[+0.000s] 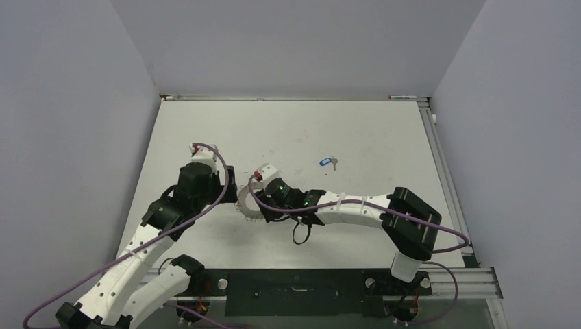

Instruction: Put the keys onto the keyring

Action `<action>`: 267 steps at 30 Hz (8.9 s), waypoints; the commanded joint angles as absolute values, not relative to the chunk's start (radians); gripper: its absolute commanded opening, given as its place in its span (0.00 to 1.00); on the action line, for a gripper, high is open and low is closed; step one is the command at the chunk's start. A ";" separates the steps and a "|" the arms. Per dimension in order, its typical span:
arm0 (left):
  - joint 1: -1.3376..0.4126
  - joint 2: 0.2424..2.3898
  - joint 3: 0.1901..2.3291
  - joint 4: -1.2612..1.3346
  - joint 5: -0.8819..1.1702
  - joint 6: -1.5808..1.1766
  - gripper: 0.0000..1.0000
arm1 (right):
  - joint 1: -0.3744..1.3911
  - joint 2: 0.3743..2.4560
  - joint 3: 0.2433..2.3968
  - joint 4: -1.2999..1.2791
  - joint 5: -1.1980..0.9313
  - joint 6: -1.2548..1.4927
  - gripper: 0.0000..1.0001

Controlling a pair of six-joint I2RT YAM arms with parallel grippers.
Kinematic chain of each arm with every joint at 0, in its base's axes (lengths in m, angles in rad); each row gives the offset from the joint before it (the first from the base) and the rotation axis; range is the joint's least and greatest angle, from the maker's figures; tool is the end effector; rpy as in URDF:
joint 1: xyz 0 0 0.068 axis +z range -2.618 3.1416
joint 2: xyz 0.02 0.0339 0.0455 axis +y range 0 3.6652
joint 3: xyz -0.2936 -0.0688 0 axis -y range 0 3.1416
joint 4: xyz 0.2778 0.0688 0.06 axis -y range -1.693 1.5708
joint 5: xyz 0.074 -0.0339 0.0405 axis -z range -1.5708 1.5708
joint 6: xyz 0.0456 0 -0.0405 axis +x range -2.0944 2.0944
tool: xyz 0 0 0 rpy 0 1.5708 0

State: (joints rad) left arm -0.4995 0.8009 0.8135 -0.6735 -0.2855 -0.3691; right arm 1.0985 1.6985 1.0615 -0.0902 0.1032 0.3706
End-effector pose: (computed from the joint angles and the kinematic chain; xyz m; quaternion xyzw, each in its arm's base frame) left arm 0.1691 -0.0776 0.3155 -0.0044 0.8913 -0.0671 0.4483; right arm 0.1887 0.3590 0.2084 -0.3046 0.8590 0.2391 0.3350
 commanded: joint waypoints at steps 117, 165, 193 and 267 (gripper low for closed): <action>-0.491 0.767 0.805 -0.637 -0.281 -0.339 0.93 | 0.867 2.052 1.236 0.003 -0.787 0.132 0.12; -0.492 0.443 0.700 -0.378 0.089 -0.279 0.87 | 1.106 1.314 0.738 0.357 0.161 0.027 0.05; -0.573 0.536 0.604 0.091 0.548 -0.045 0.54 | 1.216 0.898 0.602 0.307 0.105 -0.196 0.05; -0.614 0.559 0.502 0.353 0.856 -0.186 0.33 | 1.204 0.869 0.718 0.284 -0.205 -0.173 0.05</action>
State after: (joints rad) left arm -0.6300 0.5724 0.5087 0.2512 0.8345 -0.1310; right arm 1.2098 0.8688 0.6552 0.2123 -0.2218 -0.1658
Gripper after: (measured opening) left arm 0.328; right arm 0.061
